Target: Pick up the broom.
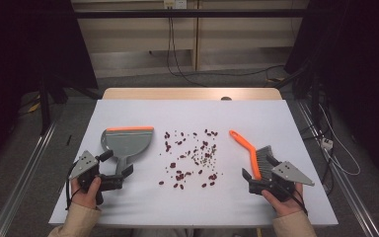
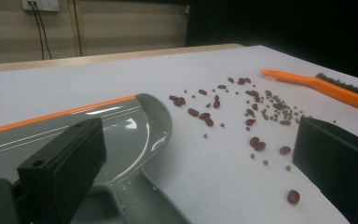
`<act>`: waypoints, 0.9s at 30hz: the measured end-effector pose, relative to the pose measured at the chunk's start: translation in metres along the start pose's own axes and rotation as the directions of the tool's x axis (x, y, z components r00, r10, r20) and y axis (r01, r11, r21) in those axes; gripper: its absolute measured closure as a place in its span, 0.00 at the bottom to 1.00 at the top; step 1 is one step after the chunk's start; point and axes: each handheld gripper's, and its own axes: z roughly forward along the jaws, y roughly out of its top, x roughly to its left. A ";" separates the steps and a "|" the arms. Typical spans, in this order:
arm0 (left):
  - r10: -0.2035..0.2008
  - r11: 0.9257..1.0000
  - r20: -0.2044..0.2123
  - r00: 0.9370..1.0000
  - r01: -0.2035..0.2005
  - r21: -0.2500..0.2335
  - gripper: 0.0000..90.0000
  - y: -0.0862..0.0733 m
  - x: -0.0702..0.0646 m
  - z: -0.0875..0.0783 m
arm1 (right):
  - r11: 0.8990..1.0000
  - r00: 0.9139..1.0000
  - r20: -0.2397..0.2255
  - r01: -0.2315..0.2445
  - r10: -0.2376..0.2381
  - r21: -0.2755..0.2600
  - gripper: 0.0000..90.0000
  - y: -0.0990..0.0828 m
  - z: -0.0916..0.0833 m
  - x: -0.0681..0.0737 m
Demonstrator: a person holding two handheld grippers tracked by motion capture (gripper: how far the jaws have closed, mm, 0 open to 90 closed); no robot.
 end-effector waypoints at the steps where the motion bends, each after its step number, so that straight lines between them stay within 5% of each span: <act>1: -0.002 1.000 0.000 1.000 0.002 0.000 0.03 0.000 0.000 0.000 | 1.000 1.000 0.000 0.000 0.000 0.000 0.03 0.000 0.000 0.000; 11: 0.001 1.000 0.009 1.000 -0.001 -0.005 0.03 0.001 0.000 0.001 | 1.000 1.000 -0.004 0.004 -0.004 0.013 0.03 0.007 0.003 -0.001; 15: 0.003 1.000 0.010 1.000 -0.003 -0.005 0.03 0.001 -0.001 0.001 | 0.999 1.000 0.027 0.005 -0.006 0.052 0.05 0.015 0.010 -0.007; 27: 0.006 1.000 0.011 1.000 -0.006 -0.007 0.03 0.000 -0.001 -0.001 | 0.993 1.000 0.009 0.005 -0.006 0.118 0.06 0.039 0.032 -0.019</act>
